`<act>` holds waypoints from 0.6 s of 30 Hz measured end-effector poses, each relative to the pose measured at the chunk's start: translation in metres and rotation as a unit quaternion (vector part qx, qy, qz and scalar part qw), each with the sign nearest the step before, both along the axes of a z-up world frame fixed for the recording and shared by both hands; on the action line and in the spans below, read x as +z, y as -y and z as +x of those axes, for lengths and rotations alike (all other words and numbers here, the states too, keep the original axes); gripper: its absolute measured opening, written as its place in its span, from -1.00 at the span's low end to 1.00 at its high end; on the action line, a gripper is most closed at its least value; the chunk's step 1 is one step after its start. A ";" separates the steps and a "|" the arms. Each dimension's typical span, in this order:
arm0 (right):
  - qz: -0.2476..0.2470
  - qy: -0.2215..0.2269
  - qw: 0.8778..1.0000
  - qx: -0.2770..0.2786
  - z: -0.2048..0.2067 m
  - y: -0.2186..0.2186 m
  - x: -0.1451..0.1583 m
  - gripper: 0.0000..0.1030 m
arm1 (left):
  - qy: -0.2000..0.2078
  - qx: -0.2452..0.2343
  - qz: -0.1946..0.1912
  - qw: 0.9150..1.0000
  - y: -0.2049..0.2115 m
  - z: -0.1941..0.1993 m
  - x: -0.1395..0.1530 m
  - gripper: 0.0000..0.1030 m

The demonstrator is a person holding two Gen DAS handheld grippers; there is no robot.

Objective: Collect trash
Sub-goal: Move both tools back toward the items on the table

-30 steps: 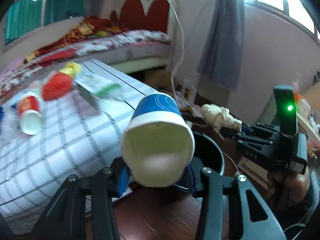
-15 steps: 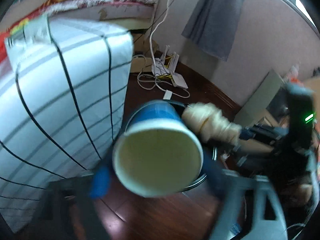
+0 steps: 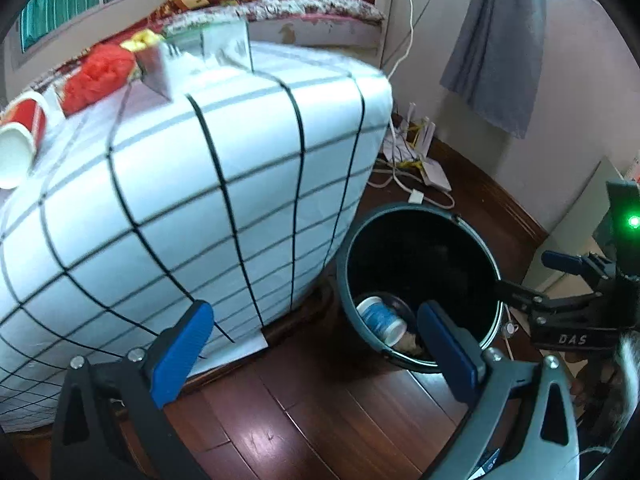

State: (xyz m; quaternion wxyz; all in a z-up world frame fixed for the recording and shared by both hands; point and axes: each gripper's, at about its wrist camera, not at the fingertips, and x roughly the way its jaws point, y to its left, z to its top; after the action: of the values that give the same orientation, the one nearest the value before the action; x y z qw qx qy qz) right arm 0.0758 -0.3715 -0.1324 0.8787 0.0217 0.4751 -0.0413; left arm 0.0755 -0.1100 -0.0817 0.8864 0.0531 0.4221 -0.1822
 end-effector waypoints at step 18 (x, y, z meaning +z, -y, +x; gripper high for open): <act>0.013 0.087 0.996 0.034 0.014 -0.059 0.074 0.98 | 0.066 0.059 -0.006 0.996 -0.041 0.008 0.052 0.98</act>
State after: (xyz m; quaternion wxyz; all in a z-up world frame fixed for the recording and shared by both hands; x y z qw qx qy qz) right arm 0.0896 -0.3123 -0.0583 0.9173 0.0206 0.3975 -0.0030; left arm 0.0839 -0.0692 -0.0299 0.9219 0.0341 0.3640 -0.1281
